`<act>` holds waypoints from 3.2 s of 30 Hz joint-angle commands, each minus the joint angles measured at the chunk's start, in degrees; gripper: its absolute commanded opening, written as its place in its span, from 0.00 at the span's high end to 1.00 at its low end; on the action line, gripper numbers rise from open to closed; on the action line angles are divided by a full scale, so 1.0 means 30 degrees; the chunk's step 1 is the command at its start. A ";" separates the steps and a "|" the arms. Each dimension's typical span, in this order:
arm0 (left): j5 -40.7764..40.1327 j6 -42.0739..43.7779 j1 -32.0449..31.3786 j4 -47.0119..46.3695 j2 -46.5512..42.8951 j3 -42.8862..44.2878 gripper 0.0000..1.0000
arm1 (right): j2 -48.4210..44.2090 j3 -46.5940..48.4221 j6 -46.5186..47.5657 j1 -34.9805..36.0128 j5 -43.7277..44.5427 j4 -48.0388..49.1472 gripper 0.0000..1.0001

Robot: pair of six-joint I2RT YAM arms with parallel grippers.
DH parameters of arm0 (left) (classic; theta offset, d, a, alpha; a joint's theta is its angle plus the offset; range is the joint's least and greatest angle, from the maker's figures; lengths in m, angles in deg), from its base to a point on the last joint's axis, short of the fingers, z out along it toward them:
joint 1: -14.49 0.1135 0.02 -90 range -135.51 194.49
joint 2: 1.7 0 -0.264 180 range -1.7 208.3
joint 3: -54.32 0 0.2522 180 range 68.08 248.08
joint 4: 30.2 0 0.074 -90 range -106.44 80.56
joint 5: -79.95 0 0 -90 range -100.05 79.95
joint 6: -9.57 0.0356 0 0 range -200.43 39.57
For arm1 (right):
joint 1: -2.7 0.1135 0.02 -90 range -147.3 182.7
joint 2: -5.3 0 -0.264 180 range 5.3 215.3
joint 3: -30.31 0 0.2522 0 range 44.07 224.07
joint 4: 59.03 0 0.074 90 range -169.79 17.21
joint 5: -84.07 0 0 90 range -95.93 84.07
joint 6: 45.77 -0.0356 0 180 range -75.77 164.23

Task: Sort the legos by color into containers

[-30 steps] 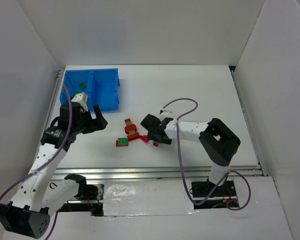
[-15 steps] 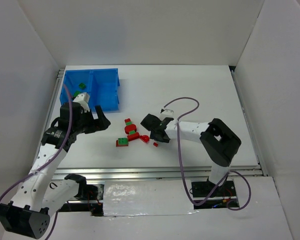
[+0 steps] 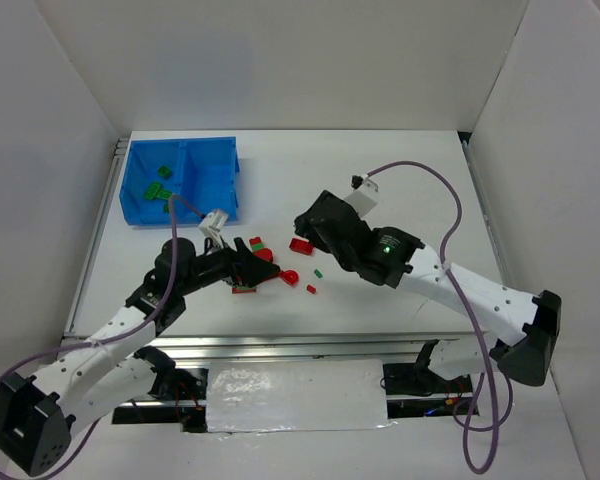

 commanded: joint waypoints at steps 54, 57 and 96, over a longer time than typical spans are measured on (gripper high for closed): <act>-1.5381 0.0846 1.0213 0.8572 1.5547 1.8479 0.92 | -0.4351 -0.3116 0.4794 -0.2433 -0.2571 0.2202 0.00; -1.4971 0.0933 1.0982 1.0037 1.8393 2.1527 0.83 | -0.4144 -0.3379 0.5265 -0.2754 -0.2835 0.2404 0.00; -0.7238 0.6938 0.2725 1.5608 0.0800 0.8175 0.00 | 1.0034 -0.1681 0.9453 -0.3780 -0.5620 0.1966 0.49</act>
